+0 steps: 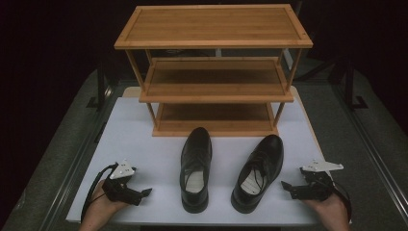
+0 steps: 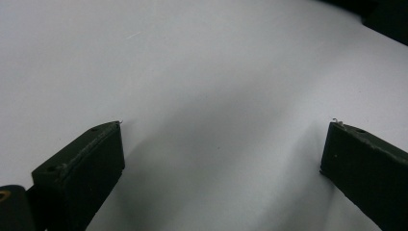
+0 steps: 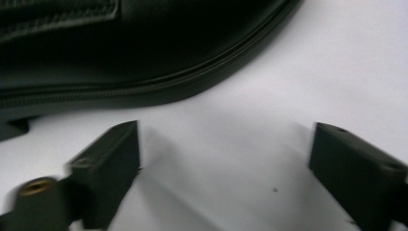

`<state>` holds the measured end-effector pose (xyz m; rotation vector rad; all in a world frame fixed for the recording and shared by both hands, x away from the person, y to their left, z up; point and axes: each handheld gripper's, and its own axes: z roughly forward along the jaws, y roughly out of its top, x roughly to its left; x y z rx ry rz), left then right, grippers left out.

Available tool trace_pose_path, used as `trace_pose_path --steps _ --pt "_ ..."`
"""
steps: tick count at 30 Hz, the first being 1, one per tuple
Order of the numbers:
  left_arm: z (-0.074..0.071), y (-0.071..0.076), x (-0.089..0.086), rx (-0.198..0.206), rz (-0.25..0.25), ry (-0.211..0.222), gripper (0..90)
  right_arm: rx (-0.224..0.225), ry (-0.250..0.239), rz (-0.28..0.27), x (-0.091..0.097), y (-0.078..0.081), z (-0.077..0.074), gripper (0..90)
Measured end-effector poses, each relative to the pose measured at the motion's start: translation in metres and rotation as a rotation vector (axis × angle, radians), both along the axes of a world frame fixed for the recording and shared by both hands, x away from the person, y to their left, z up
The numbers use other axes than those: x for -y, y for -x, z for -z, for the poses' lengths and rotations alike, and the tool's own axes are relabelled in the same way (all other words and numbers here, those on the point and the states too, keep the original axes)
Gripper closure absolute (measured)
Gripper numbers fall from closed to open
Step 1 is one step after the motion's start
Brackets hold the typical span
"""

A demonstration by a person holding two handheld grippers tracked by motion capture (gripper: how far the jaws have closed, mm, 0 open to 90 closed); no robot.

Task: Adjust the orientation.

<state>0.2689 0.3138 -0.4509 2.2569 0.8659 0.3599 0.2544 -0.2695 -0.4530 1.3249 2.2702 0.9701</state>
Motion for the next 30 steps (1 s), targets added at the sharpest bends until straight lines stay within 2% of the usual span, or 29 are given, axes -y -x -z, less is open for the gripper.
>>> trace_pose_path --steps 2,3,4,9,11,13,15,17,18,19,20,21,26,30 --pt "0.0 0.0 0.0 0.0 0.0 0.0 0.6 0.002 -0.002 0.001 0.001 0.0 -0.002 17.1" --pt "0.0 0.0 0.0 0.0 0.0 0.0 0.6 0.005 -0.008 0.002 0.001 0.0 -0.004 20.7" --pt "0.0 0.0 0.0 0.001 0.0 0.001 0.7 0.009 -0.027 -0.018 0.002 0.0 -0.008 34.1" --pt "0.0 0.0 0.0 0.0 0.0 0.002 0.7 0.013 -0.076 -0.072 -0.002 -0.003 -0.02 69.1" --pt "0.0 0.0 0.0 -0.001 0.0 0.002 0.6 0.011 -0.089 -0.105 -0.004 -0.003 -0.024 80.7" --pt "0.0 0.0 0.0 0.0 0.0 0.003 0.7 0.0 -0.124 -0.147 -0.007 -0.002 -0.024 89.6" --pt "0.0 0.0 0.0 0.0 0.0 0.004 0.7 -0.023 -0.142 -0.19 -0.013 0.002 -0.023 89.7" --pt "0.0 0.0 0.0 0.0 0.0 0.004 0.7 -0.04 -0.14 -0.231 -0.02 0.007 -0.019 89.8" --pt "0.0 0.0 0.0 0.0 0.0 0.004 0.7 -0.04 -0.14 -0.231 -0.02 0.007 -0.019 89.8" --pt "0.001 0.0 0.0 0.0 0.0 0.004 0.7 -0.057 -0.144 -0.269 -0.027 0.013 -0.015 89.8" --pt "0.001 0.0 0.0 0.0 0.0 0.004 0.7 -0.057 -0.144 -0.269 -0.027 0.013 -0.015 89.8" --pt "0.001 0.0 0.0 0.0 0.0 0.004 0.7 -0.066 -0.139 -0.291 -0.033 0.018 -0.013 89.8" --pt "0.001 0.0 0.0 0.0 0.0 0.004 0.7 -0.065 -0.111 -0.302 -0.042 0.018 -0.011 89.8" --pt "0.001 0.0 0.0 -0.001 -0.001 0.005 0.7 -0.055 -0.129 -0.304 -0.043 0.017 -0.012 89.8"
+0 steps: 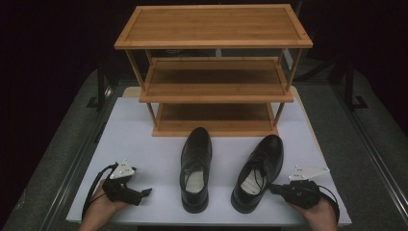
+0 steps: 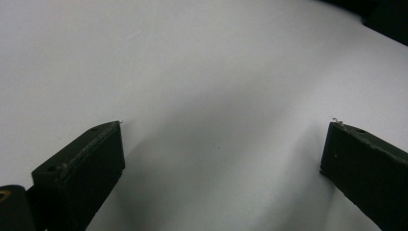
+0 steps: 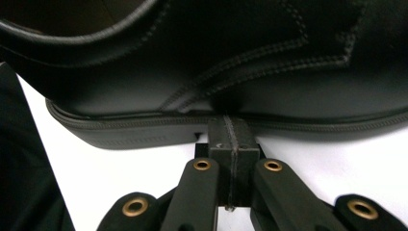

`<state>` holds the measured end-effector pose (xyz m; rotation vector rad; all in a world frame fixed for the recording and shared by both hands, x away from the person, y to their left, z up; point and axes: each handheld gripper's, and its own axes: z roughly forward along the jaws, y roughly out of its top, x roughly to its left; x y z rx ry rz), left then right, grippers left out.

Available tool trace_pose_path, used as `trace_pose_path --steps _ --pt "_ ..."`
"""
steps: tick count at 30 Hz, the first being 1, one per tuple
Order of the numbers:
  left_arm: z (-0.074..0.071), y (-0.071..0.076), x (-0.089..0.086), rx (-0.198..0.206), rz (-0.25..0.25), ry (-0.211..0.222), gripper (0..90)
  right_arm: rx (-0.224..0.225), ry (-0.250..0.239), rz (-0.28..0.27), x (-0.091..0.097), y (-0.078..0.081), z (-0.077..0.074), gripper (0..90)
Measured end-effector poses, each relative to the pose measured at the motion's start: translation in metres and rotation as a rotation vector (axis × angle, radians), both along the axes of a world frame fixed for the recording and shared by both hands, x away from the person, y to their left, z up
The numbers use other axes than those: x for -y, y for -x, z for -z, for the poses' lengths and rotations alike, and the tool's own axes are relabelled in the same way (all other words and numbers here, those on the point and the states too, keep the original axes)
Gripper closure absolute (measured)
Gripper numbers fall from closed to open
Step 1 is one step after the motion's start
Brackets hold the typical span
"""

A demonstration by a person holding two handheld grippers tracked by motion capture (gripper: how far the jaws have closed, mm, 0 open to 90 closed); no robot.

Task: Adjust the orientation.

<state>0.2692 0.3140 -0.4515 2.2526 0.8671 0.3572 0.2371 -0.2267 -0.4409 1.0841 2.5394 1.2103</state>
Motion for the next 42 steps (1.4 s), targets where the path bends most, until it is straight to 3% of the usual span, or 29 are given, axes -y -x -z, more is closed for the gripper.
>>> trace_pose_path --steps 7,19,25,34,40,42 --pt "0.0 0.0 0.0 0.0 0.0 -0.001 0.7 0.0 0.004 -0.008 -0.004 -0.001 -0.001 89.8" --pt "0.0 0.0 0.0 0.0 0.0 0.0 0.7 0.009 0.014 -0.072 -0.032 -0.008 -0.001 89.8" --pt "0.0 0.0 0.0 0.001 0.0 0.001 0.7 0.016 0.016 -0.071 -0.028 -0.007 -0.003 89.7" --pt "0.0 0.0 0.0 0.001 0.0 0.002 0.7 0.075 0.009 0.055 0.006 -0.011 -0.011 89.7" --pt "0.0 0.0 0.0 0.0 0.0 0.001 0.7 0.116 0.013 0.138 0.027 -0.023 -0.013 89.6" --pt "0.0 0.0 0.0 0.0 0.0 0.001 0.7 0.123 0.025 0.201 0.039 -0.034 -0.014 89.7"
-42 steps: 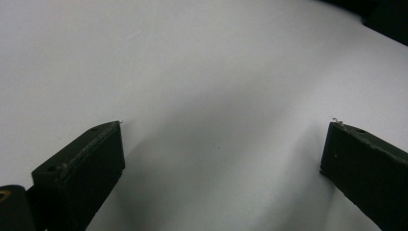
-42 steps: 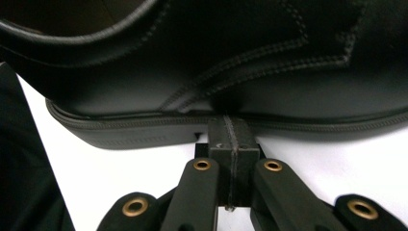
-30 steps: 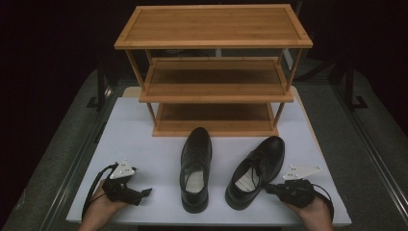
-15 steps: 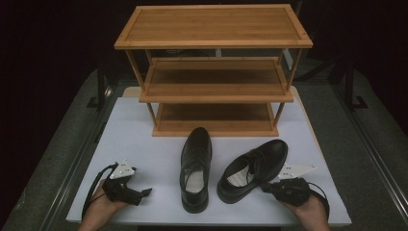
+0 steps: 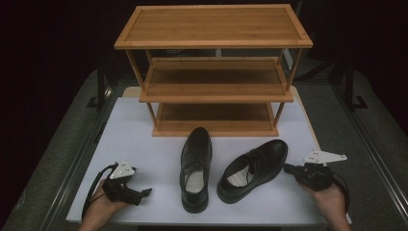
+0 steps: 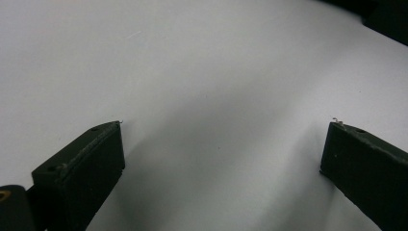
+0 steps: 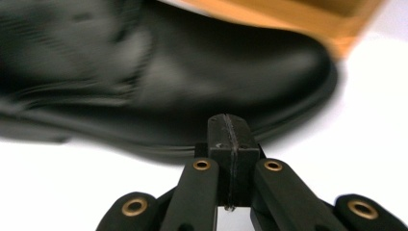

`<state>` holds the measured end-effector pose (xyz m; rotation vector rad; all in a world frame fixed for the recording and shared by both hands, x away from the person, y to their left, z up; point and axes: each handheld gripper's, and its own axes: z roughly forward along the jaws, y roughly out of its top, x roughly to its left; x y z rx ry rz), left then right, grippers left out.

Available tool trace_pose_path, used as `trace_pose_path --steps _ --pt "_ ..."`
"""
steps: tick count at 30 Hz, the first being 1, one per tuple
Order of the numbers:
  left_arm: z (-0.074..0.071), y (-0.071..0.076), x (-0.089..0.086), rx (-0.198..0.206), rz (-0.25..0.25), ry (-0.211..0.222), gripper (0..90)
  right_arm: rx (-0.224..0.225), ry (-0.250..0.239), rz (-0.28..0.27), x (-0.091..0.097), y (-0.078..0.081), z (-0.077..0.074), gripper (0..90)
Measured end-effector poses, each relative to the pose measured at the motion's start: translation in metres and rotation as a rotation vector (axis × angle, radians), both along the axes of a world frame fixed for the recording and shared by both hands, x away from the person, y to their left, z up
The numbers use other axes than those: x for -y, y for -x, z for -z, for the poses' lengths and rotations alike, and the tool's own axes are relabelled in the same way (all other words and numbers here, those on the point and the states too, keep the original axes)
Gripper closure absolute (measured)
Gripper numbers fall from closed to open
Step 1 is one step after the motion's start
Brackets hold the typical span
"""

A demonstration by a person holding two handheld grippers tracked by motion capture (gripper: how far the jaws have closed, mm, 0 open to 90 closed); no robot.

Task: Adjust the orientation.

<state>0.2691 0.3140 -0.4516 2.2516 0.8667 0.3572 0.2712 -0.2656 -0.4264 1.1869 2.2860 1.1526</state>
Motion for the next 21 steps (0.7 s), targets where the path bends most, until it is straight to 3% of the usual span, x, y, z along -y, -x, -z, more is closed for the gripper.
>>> trace_pose_path --steps 5,9,13,21 --pt "0.0 0.0 0.0 0.001 0.0 0.001 0.7 0.004 0.016 0.089 0.017 -0.027 -0.002 89.7" --pt "0.0 0.0 0.0 0.001 0.0 0.001 0.7 -0.01 0.021 0.127 0.023 -0.048 0.001 89.7" --pt "0.0 0.0 0.0 0.001 0.0 0.001 0.7 -0.045 0.022 0.115 0.019 -0.059 0.008 89.7" --pt "0.0 0.0 0.0 0.002 -0.002 0.003 0.7 -0.053 0.005 0.102 0.013 -0.068 0.008 89.8"
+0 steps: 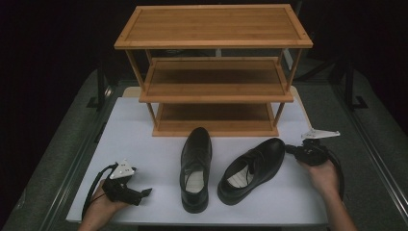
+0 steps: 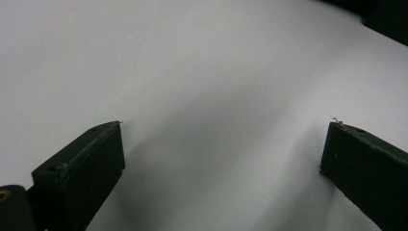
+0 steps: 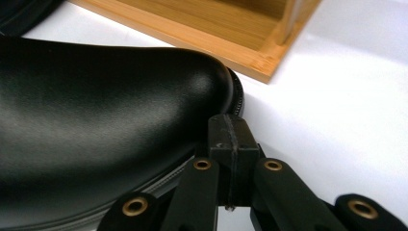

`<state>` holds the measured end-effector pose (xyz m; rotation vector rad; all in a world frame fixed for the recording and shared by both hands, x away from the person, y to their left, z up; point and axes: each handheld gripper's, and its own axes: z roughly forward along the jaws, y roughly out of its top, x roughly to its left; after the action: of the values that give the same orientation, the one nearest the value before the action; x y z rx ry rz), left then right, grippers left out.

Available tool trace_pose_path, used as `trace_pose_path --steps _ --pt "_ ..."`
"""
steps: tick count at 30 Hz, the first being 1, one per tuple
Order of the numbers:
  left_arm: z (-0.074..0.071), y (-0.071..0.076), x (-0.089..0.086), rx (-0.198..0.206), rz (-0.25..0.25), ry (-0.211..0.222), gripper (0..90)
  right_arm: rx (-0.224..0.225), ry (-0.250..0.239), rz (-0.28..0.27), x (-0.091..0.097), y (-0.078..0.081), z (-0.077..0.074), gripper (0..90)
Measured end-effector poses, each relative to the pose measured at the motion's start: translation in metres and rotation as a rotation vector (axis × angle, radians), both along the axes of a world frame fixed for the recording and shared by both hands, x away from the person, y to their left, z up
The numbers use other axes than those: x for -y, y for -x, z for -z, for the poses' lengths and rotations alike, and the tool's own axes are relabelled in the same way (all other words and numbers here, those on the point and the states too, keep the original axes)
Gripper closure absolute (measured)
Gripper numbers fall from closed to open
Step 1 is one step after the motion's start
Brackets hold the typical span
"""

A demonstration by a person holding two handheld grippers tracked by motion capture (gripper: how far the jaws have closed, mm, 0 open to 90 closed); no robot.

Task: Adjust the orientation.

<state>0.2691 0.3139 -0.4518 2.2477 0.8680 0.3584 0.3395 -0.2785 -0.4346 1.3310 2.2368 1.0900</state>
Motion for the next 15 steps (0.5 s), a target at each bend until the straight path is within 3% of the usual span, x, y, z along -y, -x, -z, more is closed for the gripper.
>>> trace_pose_path --steps 15 --pt "0.0 0.0 0.0 0.0 0.001 -0.001 0.7 0.003 0.035 -0.07 -0.045 -0.033 -0.003 89.8"
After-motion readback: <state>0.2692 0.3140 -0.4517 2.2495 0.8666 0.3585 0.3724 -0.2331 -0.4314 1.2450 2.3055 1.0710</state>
